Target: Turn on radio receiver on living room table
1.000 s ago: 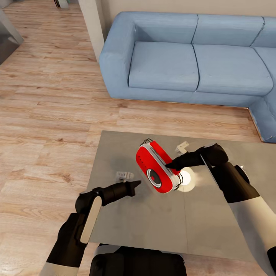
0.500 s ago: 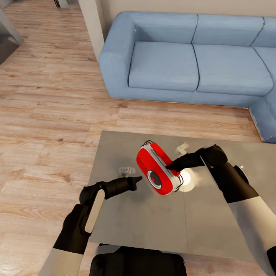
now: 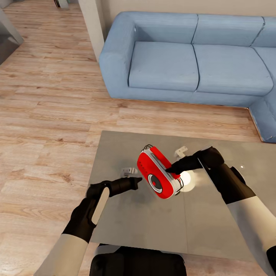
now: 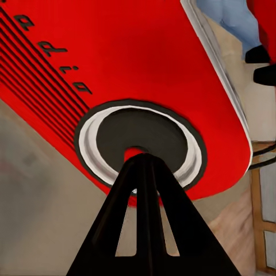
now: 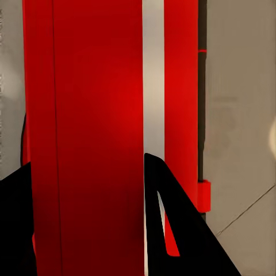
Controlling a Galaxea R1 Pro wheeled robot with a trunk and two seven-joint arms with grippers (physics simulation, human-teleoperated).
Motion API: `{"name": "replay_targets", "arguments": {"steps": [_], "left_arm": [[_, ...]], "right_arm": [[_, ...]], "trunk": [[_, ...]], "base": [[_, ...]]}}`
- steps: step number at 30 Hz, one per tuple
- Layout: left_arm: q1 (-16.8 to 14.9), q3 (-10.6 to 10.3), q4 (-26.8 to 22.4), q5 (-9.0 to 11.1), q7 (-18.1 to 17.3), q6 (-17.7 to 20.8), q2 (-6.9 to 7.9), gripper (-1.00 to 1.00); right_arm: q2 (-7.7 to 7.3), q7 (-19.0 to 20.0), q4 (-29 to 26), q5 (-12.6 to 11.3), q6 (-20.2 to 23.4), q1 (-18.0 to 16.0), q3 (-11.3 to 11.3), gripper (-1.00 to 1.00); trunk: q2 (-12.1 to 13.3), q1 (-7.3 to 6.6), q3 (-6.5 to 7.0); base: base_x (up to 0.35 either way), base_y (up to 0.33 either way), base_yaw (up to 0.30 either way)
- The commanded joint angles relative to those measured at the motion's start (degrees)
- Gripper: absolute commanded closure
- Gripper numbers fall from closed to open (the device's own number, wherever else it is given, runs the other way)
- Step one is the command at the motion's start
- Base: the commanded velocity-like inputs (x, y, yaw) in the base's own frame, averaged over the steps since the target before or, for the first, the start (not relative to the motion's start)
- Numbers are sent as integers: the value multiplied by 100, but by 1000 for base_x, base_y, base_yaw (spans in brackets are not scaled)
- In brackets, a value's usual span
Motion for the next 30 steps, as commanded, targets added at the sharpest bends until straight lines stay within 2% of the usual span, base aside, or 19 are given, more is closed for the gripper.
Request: {"name": "replay_targets", "arguments": {"steps": [1, 9, 13, 15, 19, 24, 30], "left_arm": [[-2, 2, 15, 2, 0, -14, -1, 100], [-4, 5, 260, -2, 0, -56, -13, 100], [-9, 1, 477, 16, 0, -408, -22, 100], [-126, 2, 806, 30, 0, -590, -36, 100], [-144, 2, 889, 38, 0, -637, -55, 100], [-155, 3, 1132, 74, 0, -927, -58, 100], [-327, -4, 1408, 96, 0, -1017, -58, 100]], "right_arm": [[1, 3, -1, -56, 20, -1, 1, 100], [5, 26, -6, -60, 20, -1, 3, 100], [9, 33, -9, -63, 20, -1, 3, 100], [11, 35, -16, -66, 20, -1, 9, 100], [15, 35, -23, -66, 20, -1, 18, 100], [19, 35, -52, -74, 20, -1, 20, 100], [35, 35, -54, -81, 20, -1, 22, 100]], "trunk": [[0, 0, 0], [0, 0, 0], [0, 0, 0], [0, 0, 0], [0, 0, 0], [0, 0, 0], [0, 0, 0]], "base": [[0, 0, 0], [0, 0, 0], [0, 0, 0], [0, 0, 0], [0, 0, 0], [0, 0, 0], [0, 0, 0]]}}
